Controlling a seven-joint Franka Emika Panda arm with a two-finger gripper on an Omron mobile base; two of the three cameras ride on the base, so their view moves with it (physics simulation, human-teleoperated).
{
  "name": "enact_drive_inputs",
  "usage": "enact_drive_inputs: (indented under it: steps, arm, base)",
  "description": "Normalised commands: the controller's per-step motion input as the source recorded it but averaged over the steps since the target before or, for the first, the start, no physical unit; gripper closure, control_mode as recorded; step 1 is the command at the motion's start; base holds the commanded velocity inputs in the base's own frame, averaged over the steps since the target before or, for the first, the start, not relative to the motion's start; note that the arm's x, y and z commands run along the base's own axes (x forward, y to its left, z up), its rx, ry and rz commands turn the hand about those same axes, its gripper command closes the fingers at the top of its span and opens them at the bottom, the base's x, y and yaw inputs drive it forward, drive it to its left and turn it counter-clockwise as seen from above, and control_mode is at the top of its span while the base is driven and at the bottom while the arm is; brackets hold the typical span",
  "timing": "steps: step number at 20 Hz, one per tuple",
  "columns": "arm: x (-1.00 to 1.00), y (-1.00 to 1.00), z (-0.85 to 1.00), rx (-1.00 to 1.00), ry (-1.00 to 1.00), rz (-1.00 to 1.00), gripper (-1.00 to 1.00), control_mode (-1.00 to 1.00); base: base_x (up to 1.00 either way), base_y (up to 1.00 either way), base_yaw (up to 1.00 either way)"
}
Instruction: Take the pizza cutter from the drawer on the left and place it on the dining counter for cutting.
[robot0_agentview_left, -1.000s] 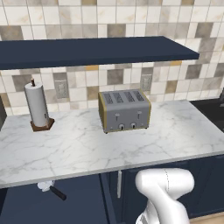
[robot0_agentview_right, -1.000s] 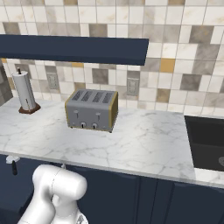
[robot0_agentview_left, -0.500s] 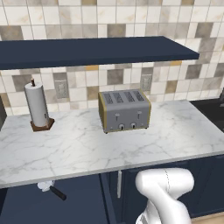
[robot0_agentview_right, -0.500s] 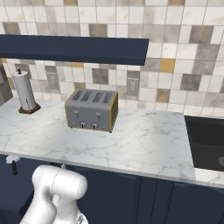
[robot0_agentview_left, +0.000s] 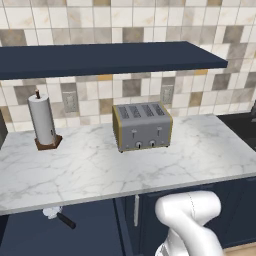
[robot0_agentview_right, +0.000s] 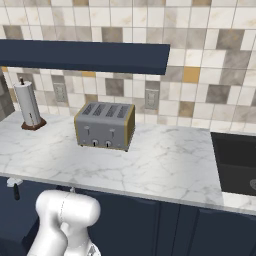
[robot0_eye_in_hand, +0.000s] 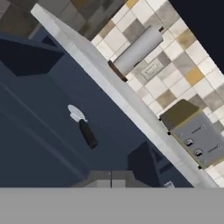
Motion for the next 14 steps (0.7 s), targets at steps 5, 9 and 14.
enact_drive_inputs:
  steps: [5, 9, 14]
  arm:
    - [0.2, -0.18, 0.35, 0.14, 0.17, -0.05, 1.0, -1.0]
    - [0.2, -0.23, 0.3, 0.11, 0.22, -0.04, 1.0, -1.0]
    - [0.23, -0.23, 0.24, 0.07, 0.25, -0.01, 1.0, -1.0]
  base:
    - [0.0, 0.0, 0.0]
    - [0.0, 0.0, 0.0]
    - [0.0, 0.0, 0.0]
